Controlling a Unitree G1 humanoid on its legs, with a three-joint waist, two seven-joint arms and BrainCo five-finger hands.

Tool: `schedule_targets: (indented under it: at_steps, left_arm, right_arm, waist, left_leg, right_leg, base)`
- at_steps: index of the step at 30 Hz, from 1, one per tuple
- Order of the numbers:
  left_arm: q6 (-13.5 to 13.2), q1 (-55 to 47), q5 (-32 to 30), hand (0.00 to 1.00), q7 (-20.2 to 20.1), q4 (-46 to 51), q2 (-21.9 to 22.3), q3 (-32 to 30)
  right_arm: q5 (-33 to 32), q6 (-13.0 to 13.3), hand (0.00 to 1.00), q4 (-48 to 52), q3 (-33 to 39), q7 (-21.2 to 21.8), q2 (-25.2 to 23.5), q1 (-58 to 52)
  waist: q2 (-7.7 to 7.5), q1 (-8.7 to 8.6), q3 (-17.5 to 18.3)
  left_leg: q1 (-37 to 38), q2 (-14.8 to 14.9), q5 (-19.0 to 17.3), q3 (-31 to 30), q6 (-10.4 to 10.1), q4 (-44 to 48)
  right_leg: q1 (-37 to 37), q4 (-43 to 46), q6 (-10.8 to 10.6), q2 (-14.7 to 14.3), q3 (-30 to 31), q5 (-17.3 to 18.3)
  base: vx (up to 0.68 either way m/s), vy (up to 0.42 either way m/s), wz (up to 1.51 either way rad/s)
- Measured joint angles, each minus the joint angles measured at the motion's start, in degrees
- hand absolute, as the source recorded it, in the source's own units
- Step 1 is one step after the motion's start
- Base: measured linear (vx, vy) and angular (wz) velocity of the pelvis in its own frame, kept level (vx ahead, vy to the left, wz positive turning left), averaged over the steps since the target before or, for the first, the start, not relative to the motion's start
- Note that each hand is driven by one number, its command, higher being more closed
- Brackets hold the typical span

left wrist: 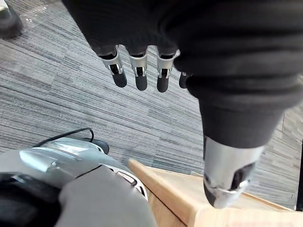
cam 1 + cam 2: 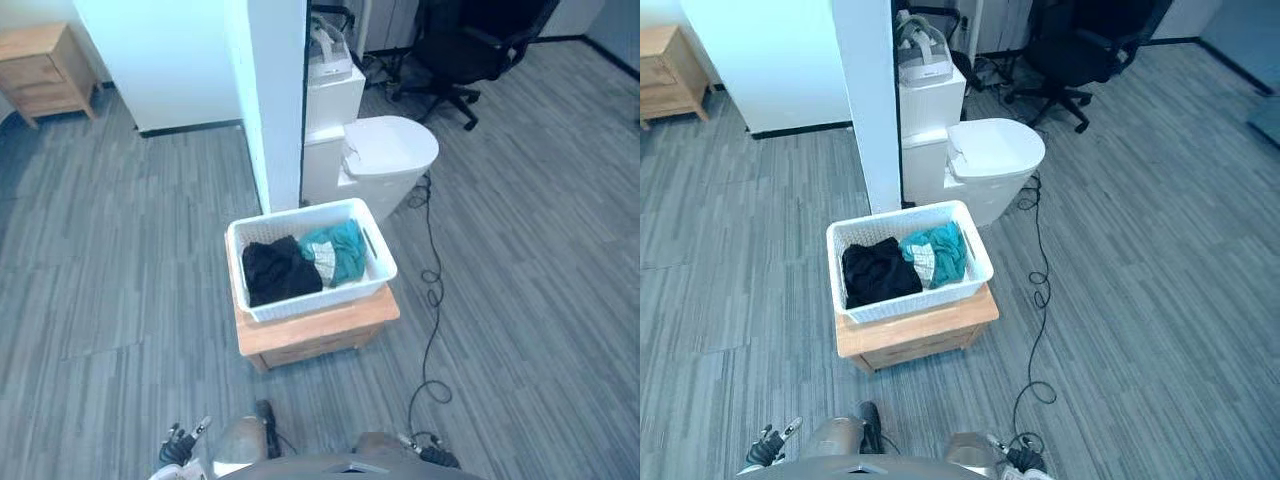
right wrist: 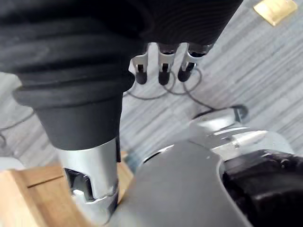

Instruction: Pick up the laundry basket with both hands and put the clothes into the washing machine.

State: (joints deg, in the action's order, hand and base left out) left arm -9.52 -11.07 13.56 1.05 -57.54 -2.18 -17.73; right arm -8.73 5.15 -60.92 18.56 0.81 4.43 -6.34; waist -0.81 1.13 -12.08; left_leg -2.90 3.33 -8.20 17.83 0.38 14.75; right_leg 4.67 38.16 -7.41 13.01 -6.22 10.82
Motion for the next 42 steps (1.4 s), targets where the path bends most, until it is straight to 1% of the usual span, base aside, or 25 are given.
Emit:
schedule_targets:
  at_steps: [1, 2, 4, 6, 8, 9, 10, 11, 12, 13, 15, 16, 20, 22, 25, 28, 30, 31, 33, 35, 36, 37, 38, 40, 42]
  left_arm:
    - [0.1, 0.1, -0.2, 0.00, 0.0, 0.1, -0.3, 0.5]
    - [0.1, 0.1, -0.2, 0.00, 0.1, 0.4, -0.4, 1.0]
    - [0.0, 0.3, -0.2, 0.00, 0.0, 1.5, -1.1, 3.3]
    - [-0.1, 1.9, -0.1, 0.00, 0.2, 3.3, -1.1, 4.8]
    - [-0.4, 2.6, 1.1, 0.00, 0.7, 4.3, -1.4, 5.8]
    - [-0.7, 2.6, 1.6, 0.00, 1.2, 5.4, -1.8, 6.6]
    - [-0.9, 2.8, 2.3, 0.00, 1.3, 6.9, -2.3, 6.8]
    - [-0.9, 3.4, 2.9, 0.00, 1.7, 7.5, -1.6, 6.7]
    - [-1.1, 3.5, 3.4, 0.00, 2.1, 8.8, 0.3, 7.0]
    - [-1.5, 3.4, 4.2, 0.00, 2.3, 10.0, 2.3, 7.3]
    - [-1.7, 3.4, 5.3, 0.00, 2.4, 11.1, 3.7, 7.5]
    - [-1.7, 3.2, 5.6, 0.00, 2.4, 11.7, 3.9, 7.8]
    - [-1.8, 2.5, 6.5, 0.00, 2.5, 12.0, 3.7, 7.4]
    - [-1.8, 1.2, 6.5, 0.00, 2.5, 11.7, 3.6, 6.4]
    - [-1.7, -0.6, 6.9, 0.00, 3.0, 9.2, 3.4, 3.8]
    - [-1.9, -2.1, 10.4, 0.00, 4.9, 9.1, 4.3, -2.6]
    - [-2.5, -2.2, 13.8, 0.00, 6.4, 10.4, 5.3, -7.1]
    - [-2.5, -2.4, 14.5, 0.00, 6.8, 11.3, 5.4, -8.0]
    - [-3.0, -2.9, 19.4, 0.00, 6.9, 15.8, 5.4, -9.3]
    - [-3.1, -3.1, 26.3, 0.00, 6.6, 25.4, 5.4, -8.8]
    - [-3.2, -3.0, 27.8, 0.00, 6.2, 28.3, 5.4, -8.1]
    - [-4.2, -2.7, 30.8, 0.00, 5.9, 35.2, 5.0, -5.4]
    - [-4.4, -2.3, 31.8, 0.00, 5.9, 38.0, 4.6, -4.0]
    - [-4.3, -0.7, 32.9, 0.00, 5.8, 47.1, 1.8, 2.7]
    - [-3.9, 0.3, 32.3, 0.00, 5.3, 49.8, -0.2, 5.5]
  right_arm:
    - [0.0, 0.0, 0.00, 0.6, -0.2, 0.0, 0.0, 0.1]
    - [0.0, -0.1, 0.00, 1.1, -0.5, -0.1, 0.1, 0.0]
    - [0.1, -0.2, 0.00, 2.7, -2.5, -0.2, 0.4, 0.3]
    - [0.0, -0.1, 0.00, 6.5, -4.3, -0.3, 0.9, 0.6]
    - [0.0, 0.0, 0.00, 8.1, -5.2, -0.8, 0.8, 0.6]
    - [0.0, 0.3, 0.00, 9.2, -6.3, -1.1, 0.3, 0.6]
    - [0.0, 0.7, 0.00, 10.2, -7.8, -1.1, -0.6, 0.4]
    - [0.0, 0.9, 0.00, 10.6, -8.9, -1.1, -0.6, 0.9]
    - [0.0, 1.1, 0.00, 11.5, -10.1, -1.1, -0.4, 1.3]
    - [0.1, 1.3, 0.00, 12.4, -10.7, -1.0, 0.3, 1.3]
    - [0.1, 1.3, 0.00, 12.7, -10.9, -0.9, 0.7, 1.2]
    - [0.1, 1.3, 0.00, 12.7, -11.2, -0.9, 0.7, 0.9]
    - [0.1, 1.3, 0.00, 11.4, -10.8, -0.9, 0.8, 0.5]
    - [0.1, 1.3, 0.00, 10.0, -10.1, -0.9, 0.8, 0.6]
    - [0.2, 1.2, 0.00, 7.8, -9.7, -1.0, 0.7, 1.0]
    - [0.2, 1.2, 0.00, 5.8, -8.9, -1.2, 0.8, 2.4]
    - [0.2, 1.4, 0.00, 5.7, -8.9, -1.4, 0.9, 2.8]
    - [0.2, 1.4, 0.00, 5.7, -8.9, -1.4, 0.9, 2.9]
    - [0.3, 1.3, 0.00, 5.7, -9.0, -1.6, 1.0, 3.6]
    - [0.3, 1.3, 0.00, 6.1, -9.5, -2.2, 1.1, 4.0]
    - [0.3, 1.3, 0.00, 6.2, -9.6, -2.3, 1.1, 4.4]
    - [0.2, 1.1, 0.00, 6.8, -10.3, -2.6, 1.5, 4.9]
    - [0.2, 0.9, 0.00, 7.2, -10.7, -2.6, 2.0, 5.2]
    - [0.2, 0.5, 0.00, 8.1, -11.5, -2.6, 2.5, 6.0]
    - [0.2, -0.5, 0.00, 8.1, -11.6, -2.6, 2.8, 6.9]
  waist:
    - [-0.02, -0.27, 0.0]
    - [-0.01, -0.44, 0.0]
    - [0.07, -1.15, 0.0]
    - [0.65, -1.33, -0.3]
    - [0.78, -1.34, -0.4]
    - [0.05, -1.24, -0.2]
    - [-1.97, -1.26, -0.2]
    - [-1.91, -1.07, -0.4]
    - [0.19, -1.13, -0.5]
    - [1.64, -1.32, -0.3]
    - [3.07, -1.69, 0.0]
    - [3.36, -1.72, 0.2]
    - [3.03, -1.15, 0.1]
    - [2.26, -0.51, 0.5]
    - [1.90, 0.33, 0.7]
    - [2.76, 0.86, 0.0]
    - [3.69, 1.86, -1.1]
    - [3.88, 1.90, -1.4]
    - [3.98, 2.02, -2.0]
    - [3.78, 2.15, -2.9]
    - [3.69, 2.11, -3.2]
    - [3.59, 2.14, -3.8]
    - [3.61, 2.08, -4.2]
    - [3.72, 1.66, -5.7]
    - [3.80, 1.08, -5.9]
  left_leg:
    - [2.9, -0.3, -0.5, 0.7, 0.5, -1.1]
    - [4.5, -0.4, -0.5, 1.0, 0.5, -2.3]
    - [7.3, -0.4, -0.4, 1.1, 0.4, -5.0]
    - [7.6, 0.3, -0.6, 1.4, 0.1, -6.0]
    - [7.5, 1.2, -0.8, 1.5, -1.2, -5.9]
    - [7.6, 1.1, -1.2, 1.4, -2.1, -5.8]
    - [8.4, 0.0, -1.8, 0.9, -3.2, -5.4]
    - [9.0, 0.6, -2.4, 0.6, -4.2, -4.9]
    - [9.1, 2.4, -2.3, 0.3, -4.8, -5.0]
    - [8.8, 3.4, -2.0, -0.3, -5.4, -5.8]
    - [8.9, 4.4, -1.4, -1.2, -6.1, -6.7]
    - [9.0, 5.0, -0.9, -1.9, -6.4, -7.4]
    - [8.3, 5.4, -0.1, -4.7, -6.6, -8.1]
    - [7.2, 5.2, 0.0, -5.8, -6.5, -8.2]
    - [7.0, 3.9, 1.1, -8.1, -6.1, -9.5]
    - [6.0, 2.7, 1.8, -10.4, -5.7, -10.0]
    - [5.3, 2.2, 2.1, -11.3, -5.4, -10.0]
    - [5.0, 2.2, 2.3, -11.5, -5.3, -10.0]
    - [4.1, 2.2, 2.5, -11.7, -5.4, -10.0]
    - [1.9, 2.2, 2.8, -11.4, -5.5, -9.5]
    - [1.1, 2.2, 2.9, -11.4, -5.5, -9.3]
    - [-0.6, 2.2, 3.0, -11.1, -5.5, -8.4]
    - [-1.1, 2.2, 3.0, -10.9, -5.5, -8.2]
    - [-2.1, 2.3, 3.1, -10.2, -5.5, -8.0]
    - [-2.6, 2.3, 3.1, -9.9, -5.5, -8.0]
  right_leg:
    - [2.5, 6.0, -0.3, 0.8, -1.4, 1.1]
    - [2.9, 6.8, 0.0, 0.9, -2.6, 1.9]
    - [3.8, 3.5, 0.4, 0.5, -6.4, 3.7]
    - [6.4, -7.1, 0.6, -0.4, -7.1, 3.7]
    - [7.2, -15.2, 0.9, -1.5, -6.0, 0.0]
    - [7.2, -19.3, 1.4, -1.9, -5.0, -4.9]
    - [7.0, -21.6, 1.8, -1.2, -3.2, -12.9]
    - [6.1, -21.2, 1.6, -1.5, -3.5, -10.5]
    - [5.1, -22.8, 2.1, -3.1, -4.2, -10.6]
    - [4.4, -24.6, 2.6, -4.4, -5.2, -10.9]
    - [3.0, -26.8, 3.1, -5.7, -6.2, -11.2]
    - [1.9, -28.3, 3.3, -6.5, -7.0, -11.2]
    - [-0.9, -32.8, 3.3, -7.1, -10.2, -12.5]
    - [-1.9, -35.1, 3.3, -7.1, -11.3, -13.9]
    - [-3.7, -37.7, 3.2, -6.3, -13.6, -15.3]
    - [-4.7, -38.4, 2.7, -5.1, -16.4, -15.7]
    - [-4.5, -38.4, 2.6, -4.5, -17.1, -15.7]
    - [-4.5, -38.3, 2.6, -4.3, -17.5, -15.7]
    - [-3.5, -37.8, 2.6, -4.1, -17.8, -15.7]
    - [-0.4, -35.6, 2.8, -3.4, -17.4, -15.1]
    - [0.7, -34.8, 2.9, -3.3, -17.2, -14.8]
    - [3.2, -33.4, 3.1, -3.2, -16.6, -14.6]
    - [3.8, -33.1, 3.1, -3.1, -16.3, -14.7]
    - [5.0, -33.1, 3.5, -3.2, -15.5, -15.0]
    - [5.6, -33.6, 3.6, -3.3, -14.9, -15.5]
  base:
    - [0.30, 0.181, -0.24]
    - [0.30, 0.126, -0.14]
    - [0.24, 0.065, -0.07]
    - [0.24, -0.039, -0.06]
    - [0.16, -0.092, -0.08]
    - [0.15, -0.147, 0.03]
    - [0.21, -0.260, 0.05]
    - [0.22, -0.329, 0.08]
    - [0.18, -0.315, 0.02]
    - [0.11, -0.207, 0.09]
    - [0.06, -0.123, 0.19]
    - [0.02, -0.124, 0.32]
    - [-0.01, -0.048, 0.34]
    - [0.00, 0.015, 0.34]
    - [0.03, 0.037, 0.41]
    - [0.01, 0.040, 0.48]
    - [-0.01, 0.040, 0.29]
    - [-0.03, 0.025, 0.23]
    - [-0.04, 0.005, 0.09]
    - [-0.06, 0.003, -0.06]
    - [-0.06, -0.013, -0.10]
    - [-0.04, -0.026, -0.11]
    - [-0.05, -0.036, -0.15]
    - [-0.09, -0.023, -0.20]
    - [-0.04, -0.005, -0.17]
